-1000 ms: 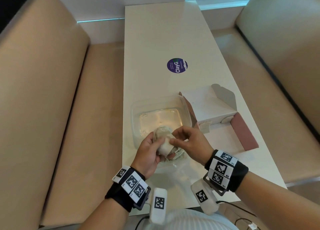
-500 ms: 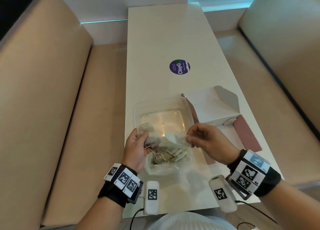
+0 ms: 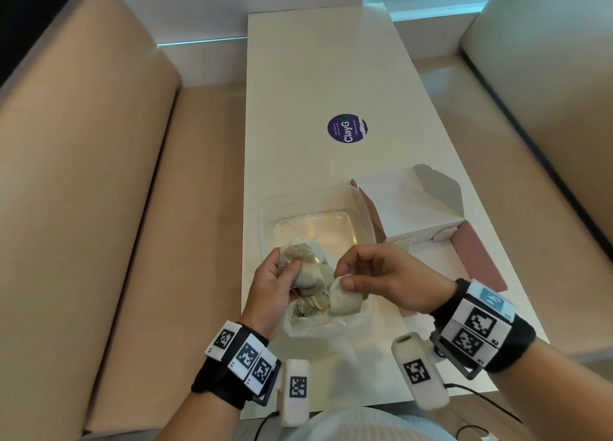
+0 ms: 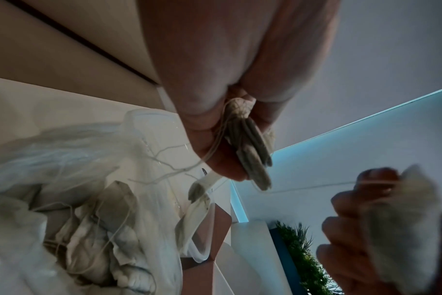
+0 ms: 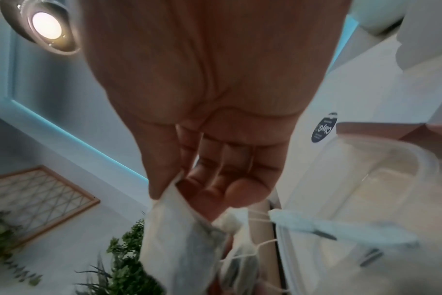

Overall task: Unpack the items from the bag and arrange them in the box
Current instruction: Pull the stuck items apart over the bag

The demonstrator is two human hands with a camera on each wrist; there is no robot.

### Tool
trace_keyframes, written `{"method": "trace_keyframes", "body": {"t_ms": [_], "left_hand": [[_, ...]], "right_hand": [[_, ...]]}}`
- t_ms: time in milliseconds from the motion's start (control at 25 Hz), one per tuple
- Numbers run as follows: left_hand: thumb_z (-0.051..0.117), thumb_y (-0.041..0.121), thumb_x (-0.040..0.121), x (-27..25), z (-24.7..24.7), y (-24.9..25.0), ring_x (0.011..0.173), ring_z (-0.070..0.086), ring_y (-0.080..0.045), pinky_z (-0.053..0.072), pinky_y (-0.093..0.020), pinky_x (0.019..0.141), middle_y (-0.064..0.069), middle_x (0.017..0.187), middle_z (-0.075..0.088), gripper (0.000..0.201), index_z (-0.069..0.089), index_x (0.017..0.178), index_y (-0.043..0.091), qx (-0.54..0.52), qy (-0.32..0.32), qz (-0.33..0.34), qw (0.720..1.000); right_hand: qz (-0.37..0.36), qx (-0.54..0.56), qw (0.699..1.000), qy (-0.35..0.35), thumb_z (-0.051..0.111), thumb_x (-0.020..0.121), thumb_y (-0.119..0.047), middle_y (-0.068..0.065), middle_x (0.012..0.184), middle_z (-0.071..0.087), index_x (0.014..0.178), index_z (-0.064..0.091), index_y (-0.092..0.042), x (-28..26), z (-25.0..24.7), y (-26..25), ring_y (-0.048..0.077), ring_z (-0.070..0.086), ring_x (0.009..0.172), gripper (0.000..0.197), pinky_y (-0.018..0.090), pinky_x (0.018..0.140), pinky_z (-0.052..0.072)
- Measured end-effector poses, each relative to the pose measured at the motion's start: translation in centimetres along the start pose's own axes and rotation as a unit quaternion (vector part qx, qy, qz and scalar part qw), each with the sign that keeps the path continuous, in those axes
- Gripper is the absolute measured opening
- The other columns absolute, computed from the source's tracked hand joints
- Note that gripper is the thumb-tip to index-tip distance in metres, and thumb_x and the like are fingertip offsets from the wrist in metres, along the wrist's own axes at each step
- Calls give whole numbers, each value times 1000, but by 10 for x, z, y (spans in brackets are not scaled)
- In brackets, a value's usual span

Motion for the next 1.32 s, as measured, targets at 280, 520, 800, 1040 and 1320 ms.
{"method": "trace_keyframes", "body": {"t_ms": [280,520,800,1040,1320], "left_hand": [[67,11,82,-6,17,-4,88,68,-27,58,-39,74,-15,98,70,24,62,105,10,-21,-36,-1,999],[61,-1,86,-5,18,-3,80,69,-22,58,-33,64,-12,92,70,20,61,103,10,-62,-24,1,998],[52,3,93,3,0,4,86,69,-20,59,-33,67,-4,92,73,17,60,105,12,-101,14,4,995],[59,6,88,6,2,3,88,69,-23,59,-37,70,-9,94,72,13,61,99,12,-62,2,8,998],[71,0,78,1,23,1,82,68,-21,57,-36,66,-7,91,73,26,66,99,14,-1,-19,33,999]], "right_hand": [[24,-62,971,230,72,79,-14,2,71,60,92,63,-25,19,3,28,13,55,65,19,31,66,52],[53,-18,968,246,71,81,-15,6,70,61,79,63,-7,21,2,44,15,55,62,12,27,61,49],[-21,77,968,237,67,74,-18,12,76,63,83,61,-6,-1,-30,26,20,58,71,17,25,65,50],[-34,-45,993,99,67,76,-25,1,79,66,83,64,-15,-11,-20,-3,14,61,76,12,24,72,50],[29,-5,979,203,72,79,-14,3,74,64,96,66,-20,20,-1,32,15,59,71,19,35,74,53]]}}
Point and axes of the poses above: each hand's wrist, its own x-axis towards the middle knuckle, its own z-axis out of the palm, y = z × x, the point moved 5 cm from there along x, towards the middle knuckle
